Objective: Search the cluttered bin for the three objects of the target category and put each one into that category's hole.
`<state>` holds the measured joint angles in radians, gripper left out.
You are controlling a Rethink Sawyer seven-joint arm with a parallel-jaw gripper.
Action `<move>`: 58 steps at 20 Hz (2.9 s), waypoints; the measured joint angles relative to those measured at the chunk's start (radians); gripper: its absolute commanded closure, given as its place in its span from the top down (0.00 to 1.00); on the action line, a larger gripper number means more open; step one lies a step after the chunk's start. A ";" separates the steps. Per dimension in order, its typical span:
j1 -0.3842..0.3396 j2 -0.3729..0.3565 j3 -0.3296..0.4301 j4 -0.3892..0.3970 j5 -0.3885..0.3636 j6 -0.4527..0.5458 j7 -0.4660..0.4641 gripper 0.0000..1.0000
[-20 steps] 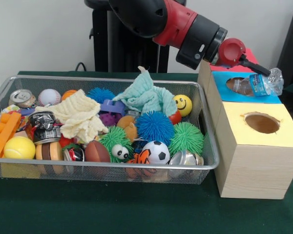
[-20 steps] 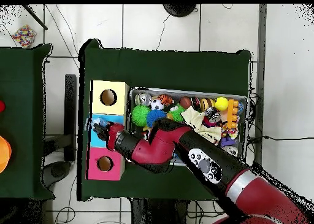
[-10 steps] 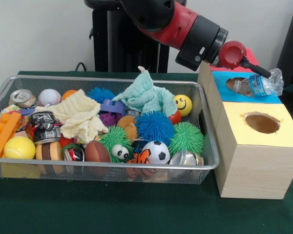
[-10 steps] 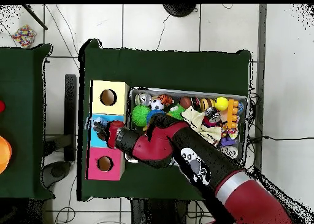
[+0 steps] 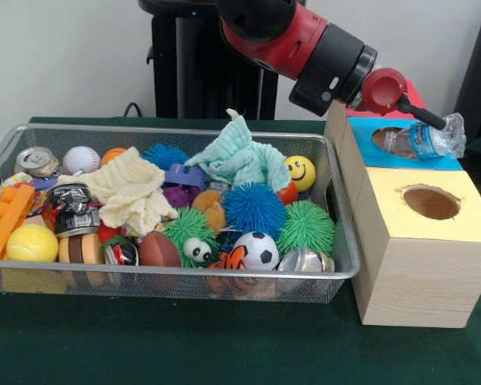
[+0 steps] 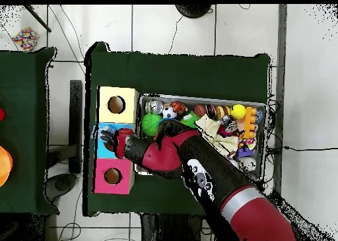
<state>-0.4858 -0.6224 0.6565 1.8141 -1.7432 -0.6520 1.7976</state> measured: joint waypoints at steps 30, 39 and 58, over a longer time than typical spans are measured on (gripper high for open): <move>0.296 -0.036 -0.349 -0.184 -0.045 -0.143 0.155 0.00; 0.358 -0.024 -0.423 -0.243 -0.045 -0.143 0.187 0.00; 0.549 0.016 -0.620 -0.382 -0.129 -0.184 0.403 0.00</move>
<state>0.0630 -0.6067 0.0363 1.4316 -1.8721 -0.8360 2.2011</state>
